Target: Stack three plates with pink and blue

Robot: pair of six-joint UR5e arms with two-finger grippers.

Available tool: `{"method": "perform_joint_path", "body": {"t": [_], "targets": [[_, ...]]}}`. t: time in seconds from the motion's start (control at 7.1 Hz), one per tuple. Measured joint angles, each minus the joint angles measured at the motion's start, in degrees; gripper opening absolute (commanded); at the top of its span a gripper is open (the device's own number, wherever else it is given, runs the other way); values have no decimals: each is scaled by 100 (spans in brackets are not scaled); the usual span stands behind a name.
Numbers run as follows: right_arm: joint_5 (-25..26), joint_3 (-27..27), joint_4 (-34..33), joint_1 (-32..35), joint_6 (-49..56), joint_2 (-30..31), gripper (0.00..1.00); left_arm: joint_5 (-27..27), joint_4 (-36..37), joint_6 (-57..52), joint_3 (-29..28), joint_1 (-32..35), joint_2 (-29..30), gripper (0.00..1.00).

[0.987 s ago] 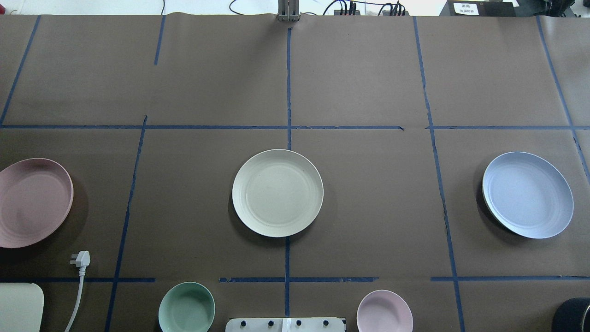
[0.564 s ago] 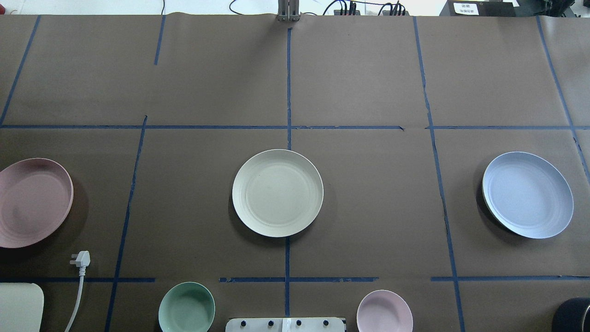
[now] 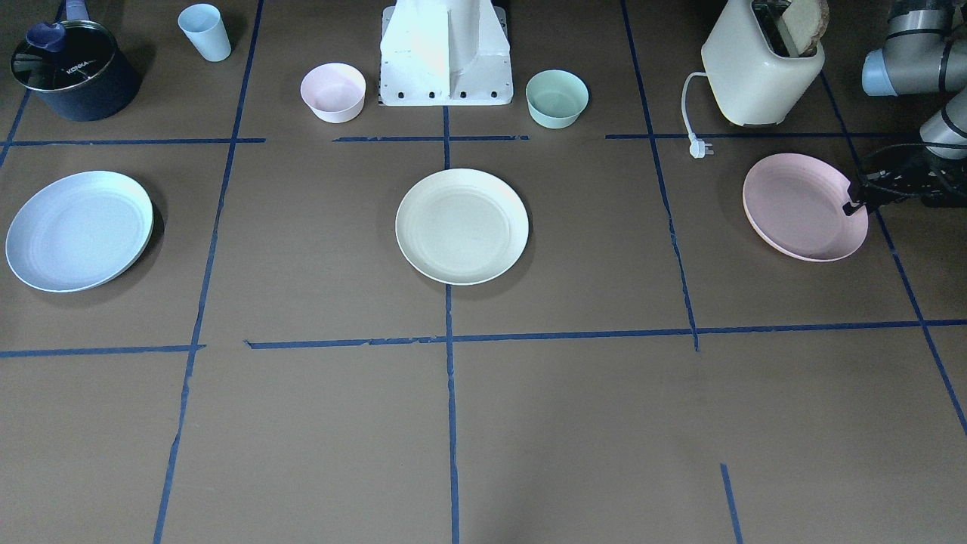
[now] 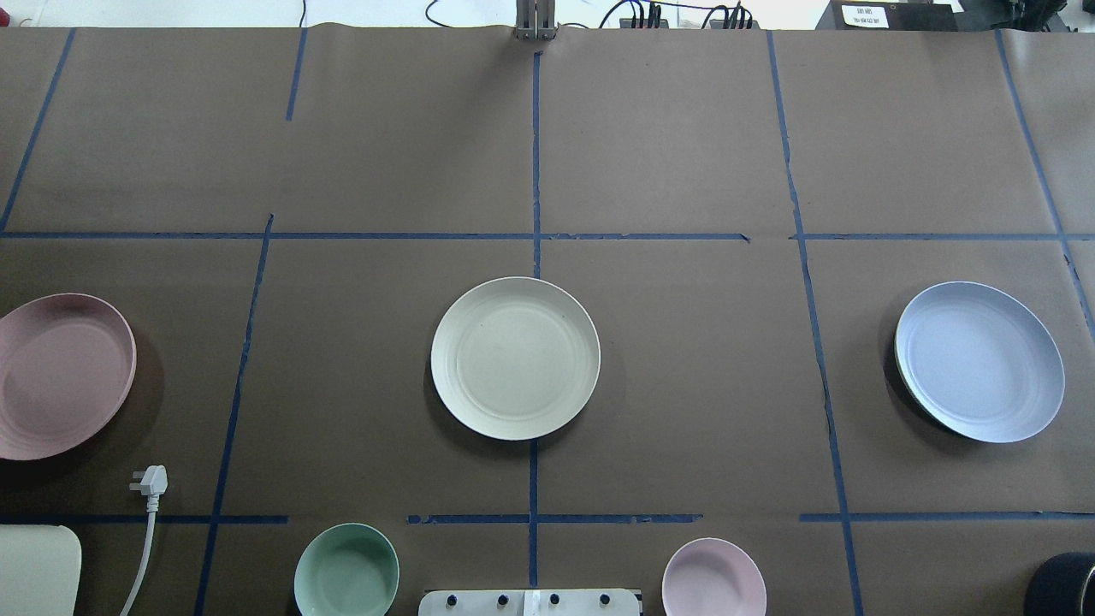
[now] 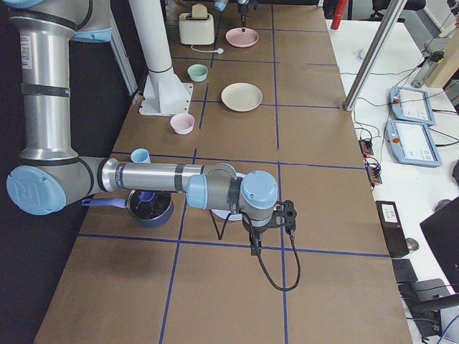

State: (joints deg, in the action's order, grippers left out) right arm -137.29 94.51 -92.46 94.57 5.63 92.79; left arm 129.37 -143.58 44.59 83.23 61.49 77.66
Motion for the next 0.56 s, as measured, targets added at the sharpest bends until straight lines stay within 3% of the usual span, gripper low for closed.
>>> {"method": "perform_joint_path", "body": {"t": [0.28,0.56], "targets": [[8,64,0,0,-12,-5,100,78,5,3,36,9,13,0],[16,97,0,0,-10,-6,100,613,24,-3,118,195,3,0]]}}
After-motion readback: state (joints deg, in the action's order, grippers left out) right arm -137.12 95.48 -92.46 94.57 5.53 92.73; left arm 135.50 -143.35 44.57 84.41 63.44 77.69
